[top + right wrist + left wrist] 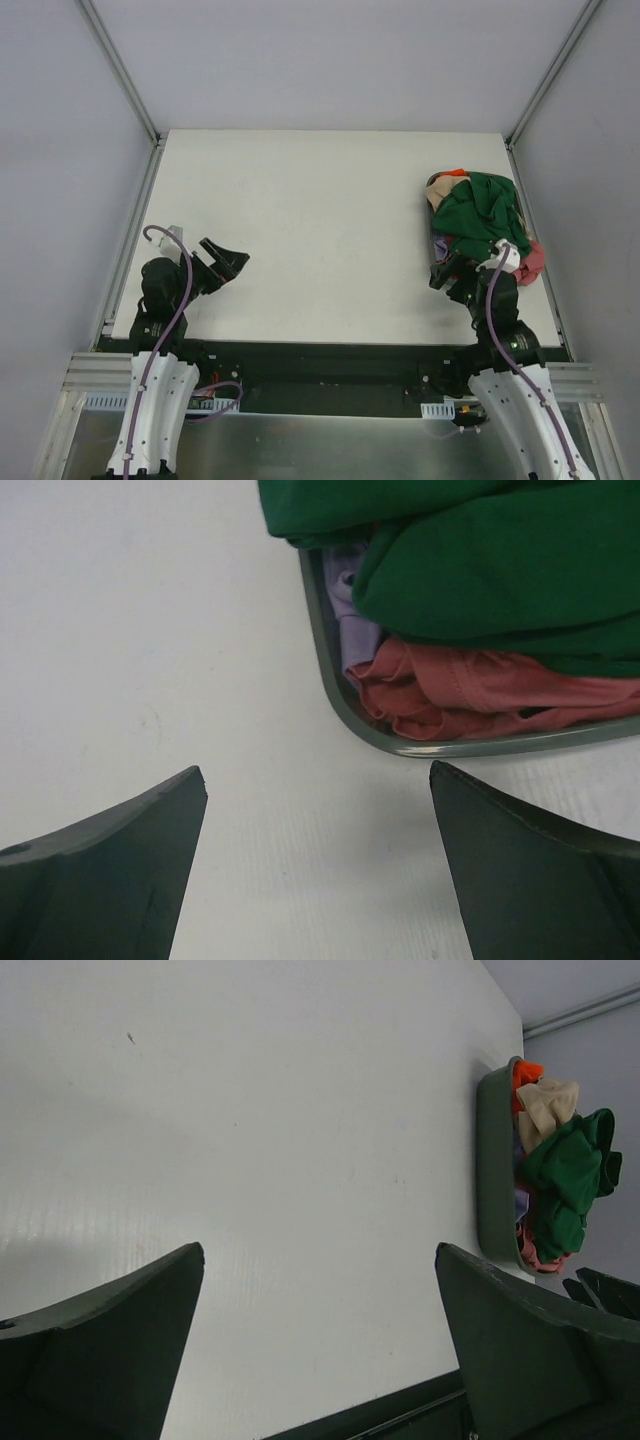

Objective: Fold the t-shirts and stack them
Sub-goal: Grab crumpled tshirt from bin with the right arm

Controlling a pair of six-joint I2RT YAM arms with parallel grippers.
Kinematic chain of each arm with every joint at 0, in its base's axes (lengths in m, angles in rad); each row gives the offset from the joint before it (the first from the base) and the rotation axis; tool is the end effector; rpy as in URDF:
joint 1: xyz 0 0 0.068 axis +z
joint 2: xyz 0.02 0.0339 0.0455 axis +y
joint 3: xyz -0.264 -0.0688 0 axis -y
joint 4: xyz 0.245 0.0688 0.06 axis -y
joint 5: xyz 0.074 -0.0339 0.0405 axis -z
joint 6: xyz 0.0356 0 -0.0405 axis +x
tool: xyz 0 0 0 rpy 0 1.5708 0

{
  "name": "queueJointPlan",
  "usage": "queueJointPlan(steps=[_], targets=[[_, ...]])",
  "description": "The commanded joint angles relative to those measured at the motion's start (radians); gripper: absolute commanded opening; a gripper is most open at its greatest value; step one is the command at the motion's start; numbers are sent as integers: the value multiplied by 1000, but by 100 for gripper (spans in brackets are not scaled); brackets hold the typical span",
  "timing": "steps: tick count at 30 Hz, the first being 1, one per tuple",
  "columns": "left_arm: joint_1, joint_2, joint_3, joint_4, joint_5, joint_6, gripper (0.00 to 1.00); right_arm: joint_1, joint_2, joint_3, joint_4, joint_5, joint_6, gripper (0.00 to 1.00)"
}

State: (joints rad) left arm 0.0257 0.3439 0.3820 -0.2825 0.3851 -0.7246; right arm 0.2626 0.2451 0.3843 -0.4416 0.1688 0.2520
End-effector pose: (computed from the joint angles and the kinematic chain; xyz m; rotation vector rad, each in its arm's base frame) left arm 0.1181 -0.0103 0.2459 -0.4174 1.8320 -0.8371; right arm 0.1004 0.0208 0.2385 0.1064 1.8704 0.1970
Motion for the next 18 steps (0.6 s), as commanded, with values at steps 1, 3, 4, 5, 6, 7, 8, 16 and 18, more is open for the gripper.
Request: queueJointPlan(steps=[1, 3, 4, 5, 6, 7, 8, 16, 18], targets=[[-1, 44, -14, 127, 51, 4, 99, 0, 196, 192, -54, 185, -42, 96], [-3, 56, -12, 134, 61, 10, 99, -3, 317, 281, -77, 285, -66, 96], [-3, 58, -18, 135, 64, 11, 99, -9, 385, 315, -80, 329, -82, 96], [-3, 58, -25, 137, 64, 13, 99, -23, 458, 364, -83, 354, -112, 96], [-3, 55, -32, 138, 64, 11, 99, -45, 523, 410, -94, 377, -129, 96], [-3, 49, -38, 140, 69, 11, 99, -66, 593, 448, -117, 388, -126, 96], [-3, 43, -43, 141, 78, 11, 99, -94, 647, 487, -121, 373, -134, 96], [-3, -11, -69, 143, 78, 8, 99, -258, 997, 613, -19, 64, -102, 96], [-4, -14, -71, 143, 83, 7, 99, -308, 1049, 623, -17, 51, -83, 99]])
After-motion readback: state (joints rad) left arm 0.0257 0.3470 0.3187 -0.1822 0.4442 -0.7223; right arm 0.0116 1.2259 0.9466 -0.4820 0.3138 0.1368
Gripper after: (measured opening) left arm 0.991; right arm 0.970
